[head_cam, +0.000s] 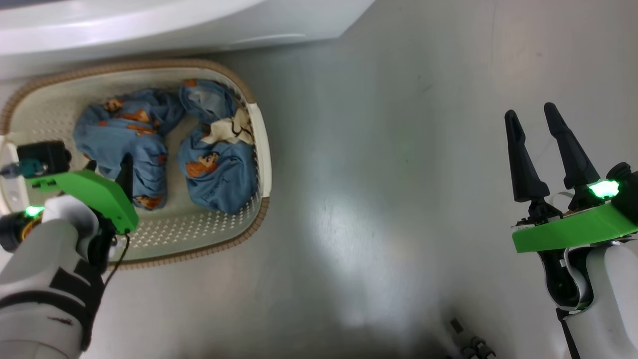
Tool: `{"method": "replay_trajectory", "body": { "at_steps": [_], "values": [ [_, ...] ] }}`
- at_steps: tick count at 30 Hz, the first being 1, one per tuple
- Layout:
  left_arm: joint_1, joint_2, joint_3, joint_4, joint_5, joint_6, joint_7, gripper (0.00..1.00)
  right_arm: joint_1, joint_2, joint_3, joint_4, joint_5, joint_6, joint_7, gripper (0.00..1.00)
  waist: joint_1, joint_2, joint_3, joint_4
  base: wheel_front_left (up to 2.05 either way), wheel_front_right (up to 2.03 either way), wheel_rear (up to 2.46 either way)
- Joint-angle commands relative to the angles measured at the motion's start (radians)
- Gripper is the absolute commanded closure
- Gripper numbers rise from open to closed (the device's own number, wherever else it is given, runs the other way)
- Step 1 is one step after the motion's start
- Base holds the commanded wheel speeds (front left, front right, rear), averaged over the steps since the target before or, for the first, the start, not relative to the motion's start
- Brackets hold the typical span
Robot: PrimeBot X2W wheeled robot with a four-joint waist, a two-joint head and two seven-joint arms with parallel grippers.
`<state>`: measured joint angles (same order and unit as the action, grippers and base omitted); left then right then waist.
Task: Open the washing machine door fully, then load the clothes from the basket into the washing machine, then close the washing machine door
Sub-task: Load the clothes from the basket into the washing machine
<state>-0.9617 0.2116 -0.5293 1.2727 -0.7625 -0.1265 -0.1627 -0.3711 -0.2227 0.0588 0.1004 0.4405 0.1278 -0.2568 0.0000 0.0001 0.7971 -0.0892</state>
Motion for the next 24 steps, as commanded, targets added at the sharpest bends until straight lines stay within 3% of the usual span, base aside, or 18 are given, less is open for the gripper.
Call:
{"method": "replay_trajectory", "body": {
  "at_steps": [1,18,19,21,24],
  "values": [
    [-0.006,0.049,0.016,0.004,-0.001,0.008,0.003,0.0,0.012,-0.001,0.025,-0.03,-0.007,0.003,-0.005,0.0,0.0,-0.0001,0.03,-0.012,0.0,0.0,0.0],
    [-0.079,0.072,-0.008,0.017,0.009,0.016,0.032,0.0,0.0,0.008,0.052,-0.059,-0.016,0.003,-0.005,0.0,0.0,-0.0001,0.089,-0.036,0.0,0.0,0.0],
    [-0.08,0.072,-0.009,0.017,0.008,0.015,0.034,0.22,0.0,0.007,0.051,-0.06,-0.016,0.003,-0.005,0.0,0.0,-0.0001,0.089,-0.036,0.0,0.0,0.0],
    [-0.081,0.067,-0.009,0.017,0.003,0.013,0.036,1.0,0.0,0.006,0.051,-0.06,-0.017,0.003,-0.005,0.0,0.0,-0.0001,0.087,-0.035,0.0,0.0,0.0],
    [-0.074,0.054,0.002,0.017,-0.017,0.007,0.025,1.0,0.002,0.004,0.048,-0.056,-0.017,0.003,-0.005,0.0,0.0,-0.0001,0.075,-0.03,0.0,0.0,0.0]
  ]
}}
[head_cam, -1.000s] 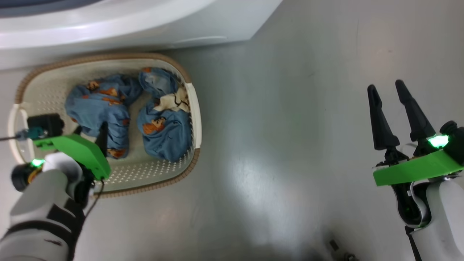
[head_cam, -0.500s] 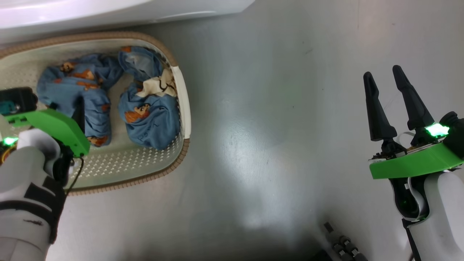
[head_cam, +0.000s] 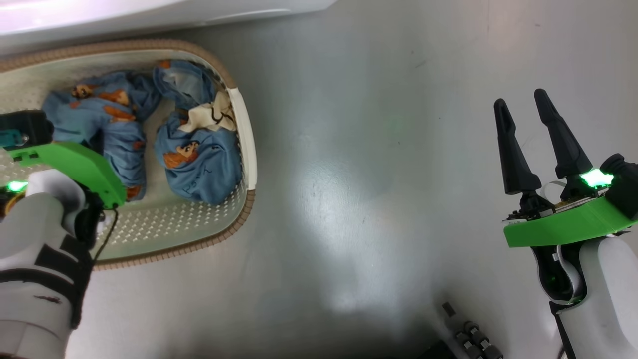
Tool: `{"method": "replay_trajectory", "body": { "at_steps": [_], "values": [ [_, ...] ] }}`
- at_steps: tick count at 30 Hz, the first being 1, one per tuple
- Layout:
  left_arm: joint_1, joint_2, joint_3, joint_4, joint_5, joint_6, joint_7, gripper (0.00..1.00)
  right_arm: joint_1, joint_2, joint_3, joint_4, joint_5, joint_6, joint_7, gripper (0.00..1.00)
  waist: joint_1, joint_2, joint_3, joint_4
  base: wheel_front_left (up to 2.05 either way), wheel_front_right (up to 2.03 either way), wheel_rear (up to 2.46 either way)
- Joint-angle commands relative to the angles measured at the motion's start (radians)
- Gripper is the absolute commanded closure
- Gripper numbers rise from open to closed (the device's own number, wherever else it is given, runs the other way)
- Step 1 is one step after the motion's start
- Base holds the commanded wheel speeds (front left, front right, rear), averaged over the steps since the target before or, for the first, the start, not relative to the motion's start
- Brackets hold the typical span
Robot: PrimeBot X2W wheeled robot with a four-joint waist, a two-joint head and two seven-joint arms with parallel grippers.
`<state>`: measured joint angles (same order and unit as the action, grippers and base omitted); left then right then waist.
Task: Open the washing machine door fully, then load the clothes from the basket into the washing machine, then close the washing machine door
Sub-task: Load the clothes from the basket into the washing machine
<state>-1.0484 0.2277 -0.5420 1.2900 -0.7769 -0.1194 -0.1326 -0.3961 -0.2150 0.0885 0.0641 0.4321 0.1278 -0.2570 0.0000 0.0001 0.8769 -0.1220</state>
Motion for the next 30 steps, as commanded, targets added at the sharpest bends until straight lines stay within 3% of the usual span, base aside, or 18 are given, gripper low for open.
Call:
{"method": "replay_trajectory", "body": {
  "at_steps": [1,11,16,22,30],
  "values": [
    [0.017,0.032,0.019,0.0,-0.011,-0.002,-0.009,1.0,0.028,-0.004,0.017,-0.018,-0.009,0.003,-0.005,0.0,0.0,-0.0001,-0.011,0.005,0.0,0.0,0.0],
    [0.093,-0.01,0.073,-0.014,-0.089,-0.011,-0.115,1.0,0.045,-0.011,0.007,0.008,-0.003,0.003,-0.005,0.0,0.0,-0.0001,-0.124,0.045,0.0,0.0,0.0],
    [0.172,-0.004,0.107,-0.11,-0.098,-0.011,-0.128,1.0,0.074,-0.021,-0.001,0.029,0.004,0.003,-0.005,0.0,0.0,-0.0001,-0.218,0.066,0.0,0.0,0.0],
    [0.335,0.013,0.216,-0.283,0.007,-0.011,-0.129,1.0,0.128,-0.032,0.005,0.06,0.011,0.003,-0.005,0.0,0.0,-0.0001,-0.361,0.081,0.0,0.0,0.0],
    [0.495,-0.005,0.344,-0.469,0.142,-0.011,-0.129,1.0,0.187,-0.042,0.001,0.085,0.021,0.003,-0.005,0.0,0.0,-0.0001,-0.489,0.087,0.0,0.0,0.0]
  ]
}}
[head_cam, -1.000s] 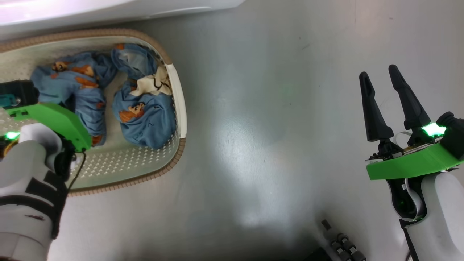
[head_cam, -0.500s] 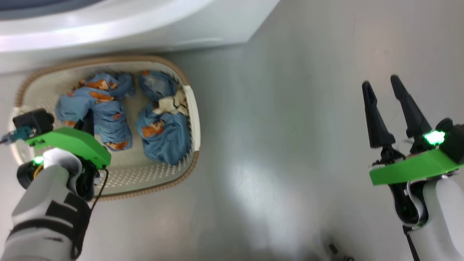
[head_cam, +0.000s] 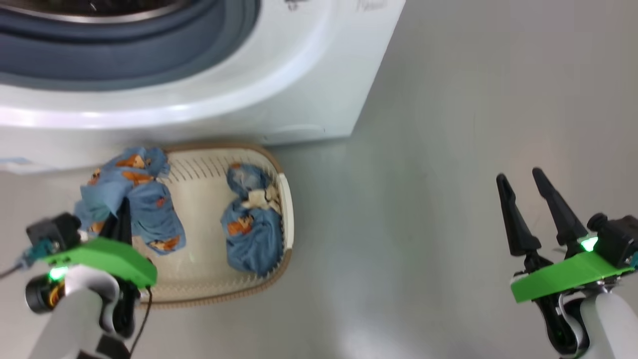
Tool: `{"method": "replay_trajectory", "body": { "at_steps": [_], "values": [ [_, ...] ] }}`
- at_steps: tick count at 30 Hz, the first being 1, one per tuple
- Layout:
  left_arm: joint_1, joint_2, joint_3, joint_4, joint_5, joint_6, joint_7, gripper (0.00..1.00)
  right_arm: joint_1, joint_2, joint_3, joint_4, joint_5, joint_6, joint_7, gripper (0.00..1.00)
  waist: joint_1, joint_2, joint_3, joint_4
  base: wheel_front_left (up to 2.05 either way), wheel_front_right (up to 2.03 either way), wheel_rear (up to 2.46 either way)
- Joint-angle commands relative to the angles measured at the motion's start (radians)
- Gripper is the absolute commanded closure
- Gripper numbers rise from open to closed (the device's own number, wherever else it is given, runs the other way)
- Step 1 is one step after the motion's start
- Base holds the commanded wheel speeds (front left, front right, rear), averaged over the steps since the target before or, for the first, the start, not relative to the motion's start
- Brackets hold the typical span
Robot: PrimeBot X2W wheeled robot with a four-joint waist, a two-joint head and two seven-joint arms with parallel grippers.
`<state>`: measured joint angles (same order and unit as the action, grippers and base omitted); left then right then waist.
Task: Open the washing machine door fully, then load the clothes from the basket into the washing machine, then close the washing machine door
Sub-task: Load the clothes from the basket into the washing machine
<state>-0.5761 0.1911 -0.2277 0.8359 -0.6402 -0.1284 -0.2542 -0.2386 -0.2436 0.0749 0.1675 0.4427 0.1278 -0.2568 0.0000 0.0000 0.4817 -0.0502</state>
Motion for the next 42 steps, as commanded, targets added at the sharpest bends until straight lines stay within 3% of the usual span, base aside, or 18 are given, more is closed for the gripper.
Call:
{"method": "replay_trajectory", "body": {
  "at_steps": [1,16,29,35,42],
  "values": [
    [0.046,0.027,0.048,-0.042,0.021,-0.002,-0.007,1.0,0.037,-0.014,0.013,-0.015,0.011,0.003,-0.005,0.0,0.0,0.0,-0.111,0.015,0.0,0.0,0.0],
    [0.36,-0.046,0.2,-0.438,0.189,-0.002,-0.008,1.0,0.177,-0.041,-0.027,-0.006,0.018,0.003,-0.005,0.0,0.0,0.0,-0.303,0.033,0.0,0.0,0.0],
    [0.616,-0.095,0.308,-0.741,0.269,-0.002,-0.008,1.0,0.24,-0.028,-0.06,-0.017,0.016,0.003,-0.005,0.0,0.0,0.0,-0.346,0.02,0.0,0.0,0.0],
    [0.636,-0.114,0.31,-0.796,0.277,-0.002,-0.008,1.0,0.241,-0.025,-0.067,-0.021,0.016,0.003,-0.005,0.0,0.0,0.0,-0.334,0.019,0.0,0.0,0.0],
    [0.553,-0.111,0.296,-0.791,0.28,-0.002,-0.008,1.0,0.222,-0.018,-0.061,-0.028,0.015,0.003,-0.005,0.0,0.0,0.0,-0.296,0.013,0.0,0.0,0.0]
  ]
}}
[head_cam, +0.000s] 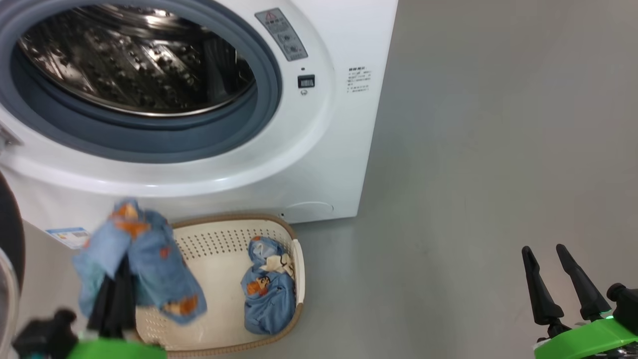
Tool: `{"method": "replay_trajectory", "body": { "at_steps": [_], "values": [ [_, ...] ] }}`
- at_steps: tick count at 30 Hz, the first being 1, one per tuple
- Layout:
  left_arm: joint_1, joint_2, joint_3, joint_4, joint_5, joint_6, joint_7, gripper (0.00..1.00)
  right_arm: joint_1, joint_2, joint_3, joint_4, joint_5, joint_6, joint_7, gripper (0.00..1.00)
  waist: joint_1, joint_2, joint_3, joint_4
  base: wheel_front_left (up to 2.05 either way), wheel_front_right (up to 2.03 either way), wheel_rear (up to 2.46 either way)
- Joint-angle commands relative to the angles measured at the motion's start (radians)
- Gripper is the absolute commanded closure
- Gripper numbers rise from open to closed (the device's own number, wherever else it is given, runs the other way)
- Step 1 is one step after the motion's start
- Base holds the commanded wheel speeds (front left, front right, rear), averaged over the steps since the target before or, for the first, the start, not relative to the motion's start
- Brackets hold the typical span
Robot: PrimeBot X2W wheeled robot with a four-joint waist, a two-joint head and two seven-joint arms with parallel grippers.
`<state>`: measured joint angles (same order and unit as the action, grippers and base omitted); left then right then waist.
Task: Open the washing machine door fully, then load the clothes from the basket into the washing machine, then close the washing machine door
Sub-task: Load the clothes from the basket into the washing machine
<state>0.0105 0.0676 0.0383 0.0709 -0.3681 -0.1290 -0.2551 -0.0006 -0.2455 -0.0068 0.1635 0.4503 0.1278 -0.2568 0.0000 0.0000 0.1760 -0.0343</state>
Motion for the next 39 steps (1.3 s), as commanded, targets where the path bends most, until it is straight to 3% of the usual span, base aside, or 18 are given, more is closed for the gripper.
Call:
{"method": "replay_trajectory", "body": {
  "at_steps": [1,11,26,31,32,33,39],
  "values": [
    [-0.056,0.011,0.031,-0.025,0.003,-0.002,-0.007,1.0,-0.021,-0.014,0.021,-0.026,0.007,0.003,-0.005,0.0,0.0,0.0,0.02,-0.004,0.0,0.0,0.0],
    [-0.38,0.075,0.015,0.075,-0.024,-0.002,-0.007,1.0,-0.081,0.004,0.038,-0.043,0.005,0.003,-0.005,0.0,0.0,0.0,0.143,-0.039,0.0,0.0,0.0],
    [-0.946,0.215,0.043,0.56,-0.051,-0.002,-0.007,1.0,-0.208,0.063,0.087,-0.062,0.007,0.003,-0.005,0.0,0.0,0.0,0.326,-0.171,0.0,0.0,0.0],
    [-1.094,0.255,0.049,0.64,-0.025,-0.001,-0.007,1.0,-0.236,0.074,0.099,-0.069,0.007,0.003,-0.005,0.0,0.0,0.0,0.367,-0.196,0.0,0.0,0.0],
    [-1.111,0.258,0.055,0.657,-0.015,0.0,-0.007,0.45,-0.24,0.075,0.099,-0.07,0.007,0.003,-0.005,0.0,0.0,0.0,0.373,-0.197,0.0,0.0,0.0],
    [-1.123,0.261,0.054,0.675,0.001,0.0,-0.007,0.0,-0.244,0.076,0.099,-0.07,0.007,0.003,-0.005,0.0,0.0,0.0,0.376,-0.197,0.0,0.0,0.0],
    [-1.14,0.26,0.102,0.732,0.052,0.003,-0.007,0.0,-0.259,0.077,0.104,-0.067,0.005,0.003,-0.005,0.0,0.0,0.0,0.386,-0.196,0.0,0.0,0.0]
  ]
}}
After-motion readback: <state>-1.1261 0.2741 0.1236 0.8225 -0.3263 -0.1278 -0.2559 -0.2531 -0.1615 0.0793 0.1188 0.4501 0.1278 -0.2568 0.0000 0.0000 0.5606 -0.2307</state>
